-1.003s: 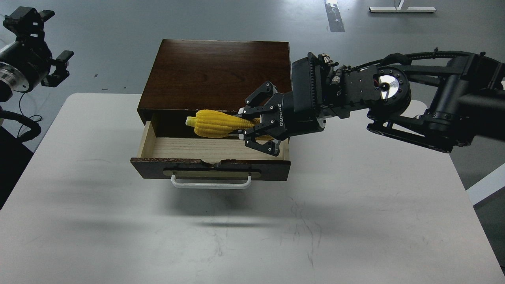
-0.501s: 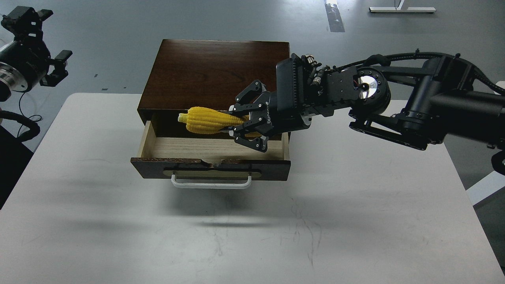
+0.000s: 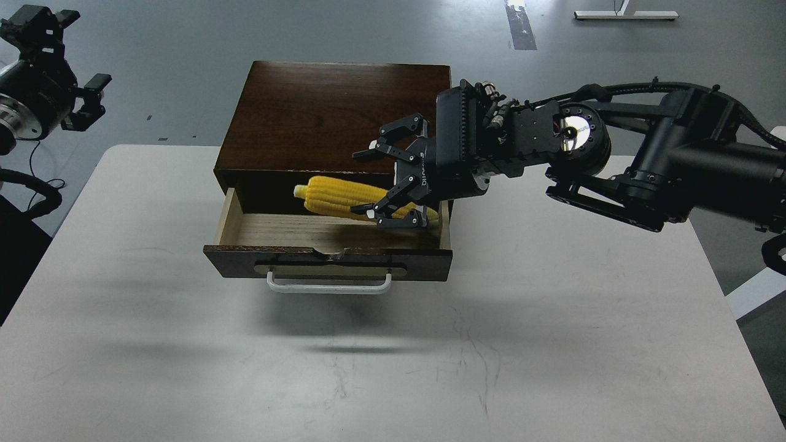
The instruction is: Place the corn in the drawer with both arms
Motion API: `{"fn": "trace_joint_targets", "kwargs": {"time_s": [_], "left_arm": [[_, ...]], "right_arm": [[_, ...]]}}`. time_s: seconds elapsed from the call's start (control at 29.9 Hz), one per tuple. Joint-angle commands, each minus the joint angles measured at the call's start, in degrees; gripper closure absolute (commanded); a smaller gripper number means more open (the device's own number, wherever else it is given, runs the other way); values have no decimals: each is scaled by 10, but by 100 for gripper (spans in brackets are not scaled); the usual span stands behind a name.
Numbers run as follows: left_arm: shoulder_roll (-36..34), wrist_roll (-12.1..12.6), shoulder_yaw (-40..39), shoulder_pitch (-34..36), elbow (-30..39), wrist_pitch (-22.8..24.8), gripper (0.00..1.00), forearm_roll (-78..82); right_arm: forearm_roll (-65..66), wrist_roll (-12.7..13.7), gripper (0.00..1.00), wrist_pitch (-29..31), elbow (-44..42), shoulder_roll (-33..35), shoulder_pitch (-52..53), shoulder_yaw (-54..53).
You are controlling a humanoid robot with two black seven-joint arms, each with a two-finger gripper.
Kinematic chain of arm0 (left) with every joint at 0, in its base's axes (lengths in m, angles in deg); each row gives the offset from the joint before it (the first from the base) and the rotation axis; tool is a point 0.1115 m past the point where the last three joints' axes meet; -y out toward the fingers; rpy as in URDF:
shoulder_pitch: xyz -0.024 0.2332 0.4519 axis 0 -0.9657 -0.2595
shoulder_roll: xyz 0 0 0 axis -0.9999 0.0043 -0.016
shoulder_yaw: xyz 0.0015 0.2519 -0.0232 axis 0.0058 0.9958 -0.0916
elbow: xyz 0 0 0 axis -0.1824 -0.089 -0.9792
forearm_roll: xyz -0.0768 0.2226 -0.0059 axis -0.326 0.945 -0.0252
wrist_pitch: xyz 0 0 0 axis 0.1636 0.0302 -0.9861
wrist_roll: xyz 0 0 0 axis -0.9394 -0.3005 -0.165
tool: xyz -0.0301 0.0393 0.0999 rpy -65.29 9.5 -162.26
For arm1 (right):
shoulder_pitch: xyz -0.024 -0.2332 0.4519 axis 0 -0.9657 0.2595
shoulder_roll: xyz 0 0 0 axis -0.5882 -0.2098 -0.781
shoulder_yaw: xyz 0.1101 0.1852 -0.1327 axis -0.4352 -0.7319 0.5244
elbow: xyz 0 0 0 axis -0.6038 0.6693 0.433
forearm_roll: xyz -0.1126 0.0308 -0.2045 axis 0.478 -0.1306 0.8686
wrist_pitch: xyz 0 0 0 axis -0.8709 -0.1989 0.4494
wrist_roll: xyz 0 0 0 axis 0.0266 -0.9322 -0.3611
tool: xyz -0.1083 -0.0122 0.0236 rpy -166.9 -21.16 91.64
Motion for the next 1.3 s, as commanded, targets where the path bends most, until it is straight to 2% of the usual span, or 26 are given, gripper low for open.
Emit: {"fn": "trace_joint_targets", "kwargs": {"time_s": [0.0, 0.37, 0.57, 0.67, 0.77, 0.87, 0.9, 0.97, 1.04, 1.17, 1.27], "left_arm": [[0, 1, -1, 0, 0, 0, 1, 0], [2, 1, -1, 0, 0, 1, 1, 0], [4, 1, -2, 0, 0, 0, 1, 0], [4, 1, -2, 0, 0, 0, 1, 0], [4, 1, -2, 1, 0, 1, 1, 0], [5, 1, -9, 1, 0, 1, 1, 0], [6, 1, -14, 1, 0, 1, 1, 0], [7, 1, -18, 1, 1, 2, 1, 1], [10, 2, -20, 0, 1, 2, 1, 1], [20, 1, -20, 0, 1, 17, 1, 0], [22, 0, -21, 0, 1, 18, 1, -1]], "right_arm": [[-1, 0, 2, 0, -1, 0, -2, 0], [-42, 0, 2, -5, -7, -1, -1, -38], [-208, 0, 2, 1, -21, 6, -3, -72], [-286, 0, 2, 0, -57, 12, -4, -96], [-405, 0, 2, 2, -95, 16, -10, -111], [-618, 0, 2, 9, -141, 16, -13, -102], [-704, 0, 2, 19, -157, 17, -13, -98], [-771, 0, 2, 38, -171, 17, -14, -97], [-885, 0, 1, 96, -195, 27, -18, -99], [-984, 0, 2, 195, -222, 67, -38, -120], [-1036, 0, 1, 240, -236, 82, -59, -133]]}}
